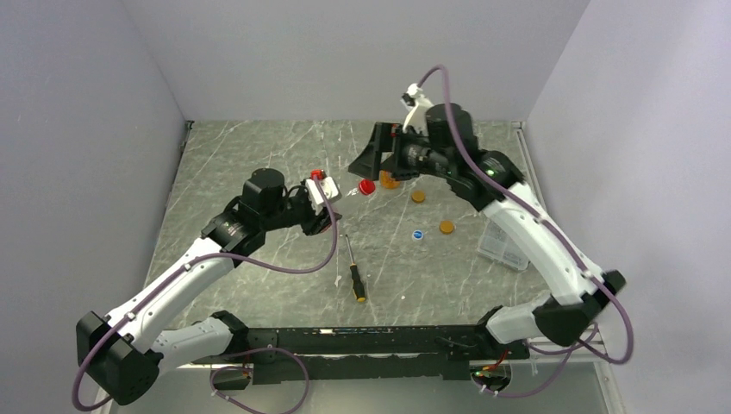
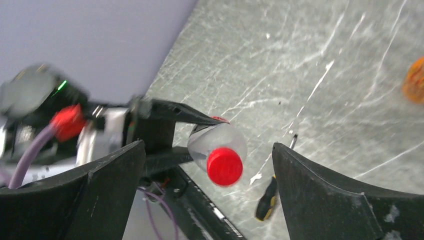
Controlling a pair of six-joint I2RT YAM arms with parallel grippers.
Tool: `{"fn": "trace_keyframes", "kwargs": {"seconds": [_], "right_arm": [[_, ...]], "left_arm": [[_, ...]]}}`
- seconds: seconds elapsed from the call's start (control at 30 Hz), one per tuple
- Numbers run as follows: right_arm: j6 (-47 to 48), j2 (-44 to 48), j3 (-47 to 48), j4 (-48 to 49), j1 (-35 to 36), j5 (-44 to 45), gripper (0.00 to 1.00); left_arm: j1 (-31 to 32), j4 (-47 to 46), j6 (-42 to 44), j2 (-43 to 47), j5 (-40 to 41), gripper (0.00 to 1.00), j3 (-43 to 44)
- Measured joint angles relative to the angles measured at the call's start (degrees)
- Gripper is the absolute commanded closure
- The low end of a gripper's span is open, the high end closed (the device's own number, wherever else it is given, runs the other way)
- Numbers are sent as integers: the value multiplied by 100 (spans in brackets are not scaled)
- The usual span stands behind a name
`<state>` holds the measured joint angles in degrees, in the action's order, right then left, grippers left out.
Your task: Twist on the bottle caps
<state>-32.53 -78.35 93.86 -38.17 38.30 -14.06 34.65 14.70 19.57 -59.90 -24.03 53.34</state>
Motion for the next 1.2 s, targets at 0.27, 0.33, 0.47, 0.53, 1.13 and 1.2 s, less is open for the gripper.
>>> {"fn": "trace_keyframes", "kwargs": {"seconds": [0.27,0.33,0.47,0.53,1.13,1.2], "right_arm": [[1899,1268,-245,-177,-22,-1069,19],[2227,1318,-332,-267,-11,-1370,24],[2649,1095,-426,-407,7,-1871,29],[2793,927,-448,-538,42,-2044,32],[3300,684,-455,-914,321,-2347,53],[3314,664,-455,-916,343,-2339,58]], "left_arm": [[-619,413,-435,-74,-2693,100,26],[-616,612,-428,-201,-3145,100,114],[-619,837,-426,-461,-3727,100,219],[-619,922,-428,-498,-3877,100,219],[-619,1032,-428,-553,-4218,100,219],[-619,1047,-426,-560,-4240,100,219]]}}
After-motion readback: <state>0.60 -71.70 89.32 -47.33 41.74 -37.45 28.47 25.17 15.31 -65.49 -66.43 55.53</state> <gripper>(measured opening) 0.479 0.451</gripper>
